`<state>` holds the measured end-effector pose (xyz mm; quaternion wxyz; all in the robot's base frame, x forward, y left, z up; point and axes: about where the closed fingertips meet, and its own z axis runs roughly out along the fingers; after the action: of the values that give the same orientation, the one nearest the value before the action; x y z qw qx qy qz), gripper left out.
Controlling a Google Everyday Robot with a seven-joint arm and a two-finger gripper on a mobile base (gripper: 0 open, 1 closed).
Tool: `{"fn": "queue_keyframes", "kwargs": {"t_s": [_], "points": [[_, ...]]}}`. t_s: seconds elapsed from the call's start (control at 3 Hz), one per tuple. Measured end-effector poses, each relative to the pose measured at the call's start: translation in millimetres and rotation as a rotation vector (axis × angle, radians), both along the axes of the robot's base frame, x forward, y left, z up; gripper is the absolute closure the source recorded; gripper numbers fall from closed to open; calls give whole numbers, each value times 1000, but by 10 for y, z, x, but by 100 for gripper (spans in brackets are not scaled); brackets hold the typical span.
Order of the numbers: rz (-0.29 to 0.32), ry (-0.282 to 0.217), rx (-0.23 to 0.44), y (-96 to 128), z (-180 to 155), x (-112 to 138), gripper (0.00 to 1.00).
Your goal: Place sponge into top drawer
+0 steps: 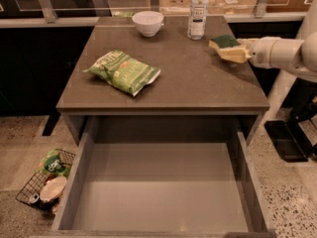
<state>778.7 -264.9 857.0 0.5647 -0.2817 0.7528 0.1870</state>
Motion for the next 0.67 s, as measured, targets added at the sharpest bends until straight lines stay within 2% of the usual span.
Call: {"fn": "queue_keyframes", "kwargs": {"t_s": [0.33,0.67], "points": [[55,-38,-67,-119,342,-466,100],[90,-87,-149,-208,619,-1037,100]]}}
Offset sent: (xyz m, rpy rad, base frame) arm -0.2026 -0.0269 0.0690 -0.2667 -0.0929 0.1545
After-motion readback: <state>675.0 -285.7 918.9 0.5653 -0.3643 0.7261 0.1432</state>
